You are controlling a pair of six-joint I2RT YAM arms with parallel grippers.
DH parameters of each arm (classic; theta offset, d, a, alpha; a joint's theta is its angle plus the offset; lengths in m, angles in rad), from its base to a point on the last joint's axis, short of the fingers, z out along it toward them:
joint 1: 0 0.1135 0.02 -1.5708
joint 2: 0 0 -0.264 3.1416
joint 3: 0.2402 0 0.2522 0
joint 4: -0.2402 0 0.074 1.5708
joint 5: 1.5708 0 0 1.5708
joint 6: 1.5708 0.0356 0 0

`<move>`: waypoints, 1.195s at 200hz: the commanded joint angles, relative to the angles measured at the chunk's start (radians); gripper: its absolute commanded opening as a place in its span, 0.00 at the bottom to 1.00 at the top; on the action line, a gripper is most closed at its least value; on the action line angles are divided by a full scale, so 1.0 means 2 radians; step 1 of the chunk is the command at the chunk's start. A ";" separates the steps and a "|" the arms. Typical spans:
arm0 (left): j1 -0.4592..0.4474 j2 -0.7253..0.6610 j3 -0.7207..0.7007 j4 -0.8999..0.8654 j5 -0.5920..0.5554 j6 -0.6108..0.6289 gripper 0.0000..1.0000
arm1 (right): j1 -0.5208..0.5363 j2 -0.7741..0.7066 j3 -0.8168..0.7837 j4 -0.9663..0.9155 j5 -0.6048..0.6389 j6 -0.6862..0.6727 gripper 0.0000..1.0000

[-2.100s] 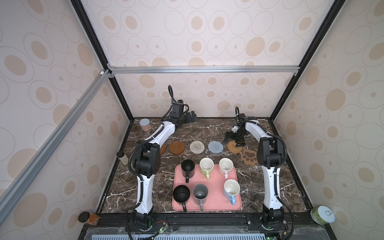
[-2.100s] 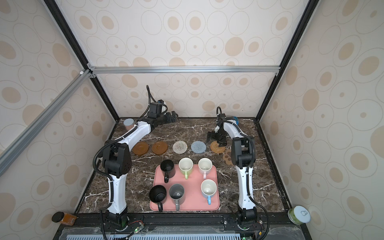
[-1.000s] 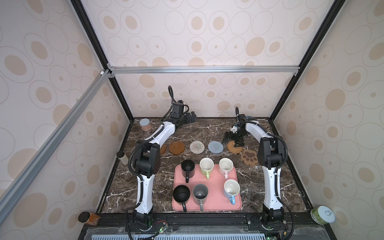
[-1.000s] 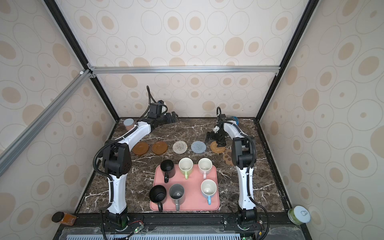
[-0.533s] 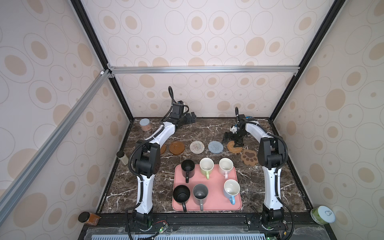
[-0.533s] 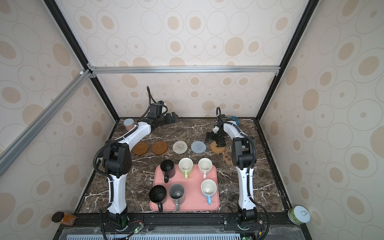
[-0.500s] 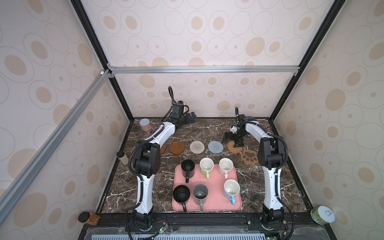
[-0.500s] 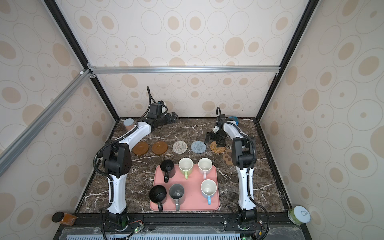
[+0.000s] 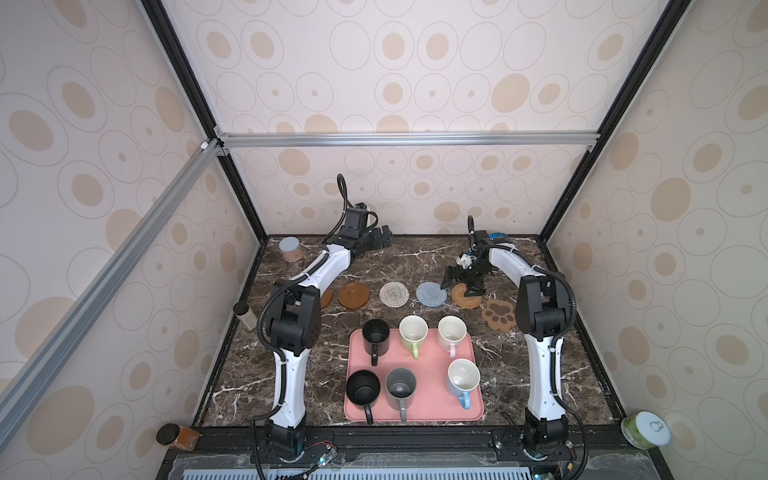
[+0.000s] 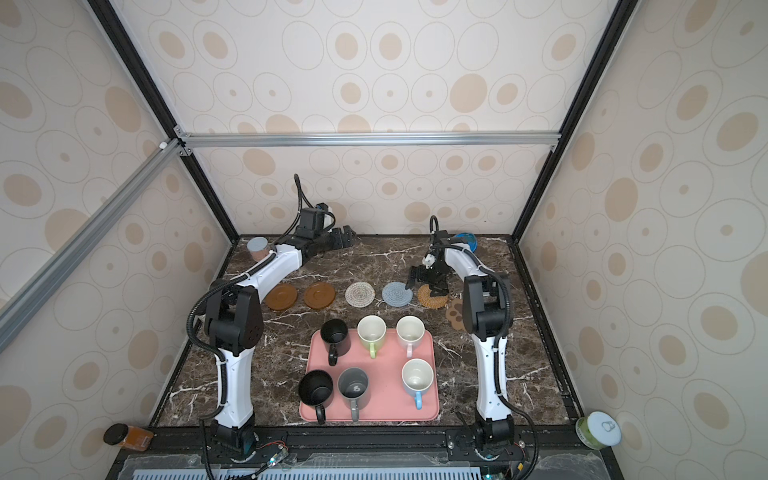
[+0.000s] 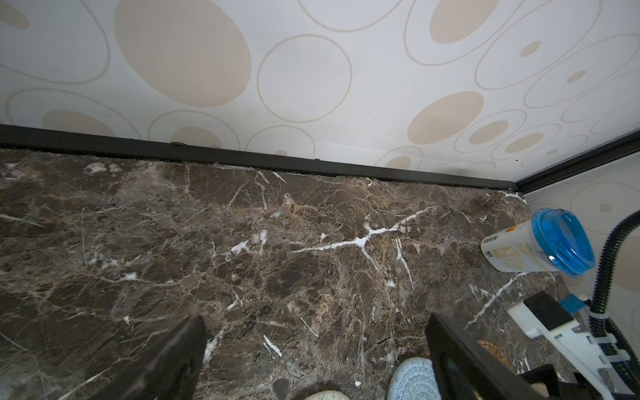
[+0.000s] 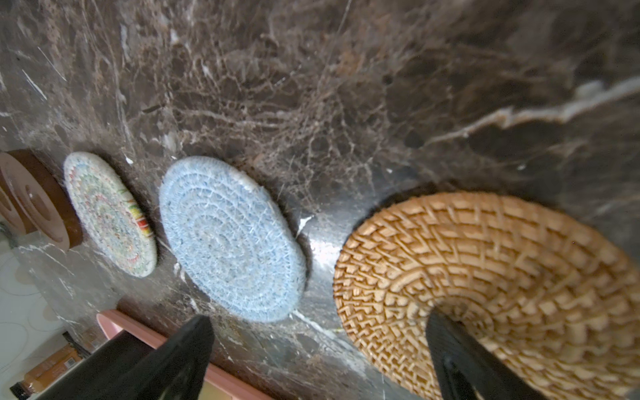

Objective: Place cups on coasters
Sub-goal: Move the coaster to the top-right of the table.

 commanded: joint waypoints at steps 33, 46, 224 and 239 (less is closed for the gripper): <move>0.005 -0.014 -0.002 0.007 0.000 -0.004 1.00 | 0.008 0.009 -0.012 -0.035 0.027 0.006 1.00; 0.005 -0.015 -0.003 0.007 0.001 -0.004 1.00 | 0.008 0.010 -0.006 -0.038 0.037 0.008 1.00; 0.005 -0.021 -0.015 0.023 0.008 -0.005 1.00 | 0.007 -0.049 0.045 -0.046 0.067 0.016 1.00; 0.005 -0.023 -0.016 0.023 0.008 -0.005 1.00 | 0.007 -0.068 0.028 -0.054 0.069 0.015 1.00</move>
